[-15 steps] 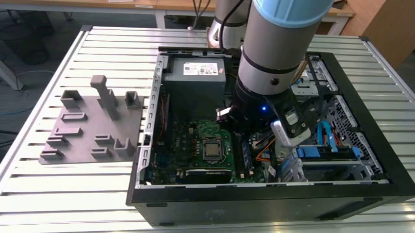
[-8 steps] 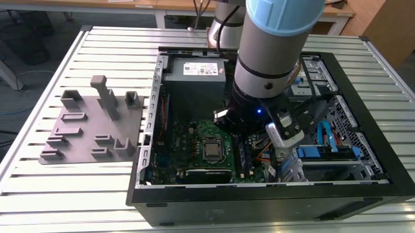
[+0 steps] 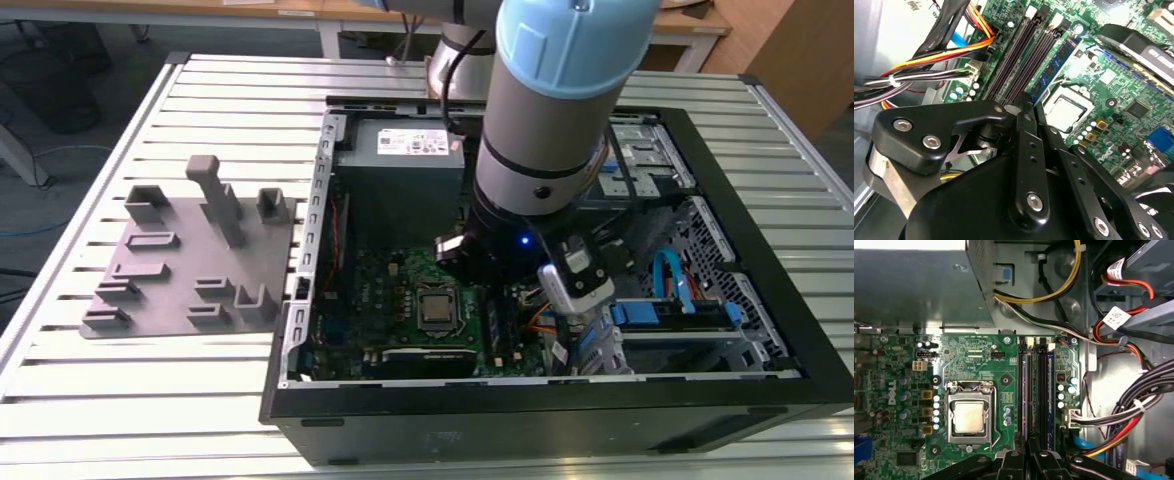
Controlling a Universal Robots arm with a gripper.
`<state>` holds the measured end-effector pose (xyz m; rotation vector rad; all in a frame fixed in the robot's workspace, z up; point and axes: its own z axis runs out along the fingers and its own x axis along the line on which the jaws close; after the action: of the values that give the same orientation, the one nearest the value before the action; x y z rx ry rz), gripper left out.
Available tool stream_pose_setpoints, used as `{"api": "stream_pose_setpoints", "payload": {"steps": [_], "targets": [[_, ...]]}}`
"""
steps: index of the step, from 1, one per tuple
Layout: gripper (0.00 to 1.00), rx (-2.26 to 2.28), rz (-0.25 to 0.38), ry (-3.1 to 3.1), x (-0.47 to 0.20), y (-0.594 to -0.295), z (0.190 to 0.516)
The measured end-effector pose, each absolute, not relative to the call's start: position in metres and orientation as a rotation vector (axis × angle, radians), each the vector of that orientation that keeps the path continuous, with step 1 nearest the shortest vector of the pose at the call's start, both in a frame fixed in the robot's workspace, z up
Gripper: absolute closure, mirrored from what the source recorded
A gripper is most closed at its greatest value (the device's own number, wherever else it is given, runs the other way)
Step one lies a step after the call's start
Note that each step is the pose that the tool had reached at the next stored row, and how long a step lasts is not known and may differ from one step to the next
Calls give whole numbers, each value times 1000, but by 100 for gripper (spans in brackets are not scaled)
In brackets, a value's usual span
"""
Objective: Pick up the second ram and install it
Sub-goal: 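Insert the second ram into the second slot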
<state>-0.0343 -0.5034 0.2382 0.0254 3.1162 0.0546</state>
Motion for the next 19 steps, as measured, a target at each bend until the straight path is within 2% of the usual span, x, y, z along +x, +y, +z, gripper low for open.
{"api": "stream_pose_setpoints", "payload": {"steps": [12, 19], "targets": [[86, 104, 42, 3114, -34, -500, 223], [86, 103, 14, 3113, -33, -495, 221]]}}
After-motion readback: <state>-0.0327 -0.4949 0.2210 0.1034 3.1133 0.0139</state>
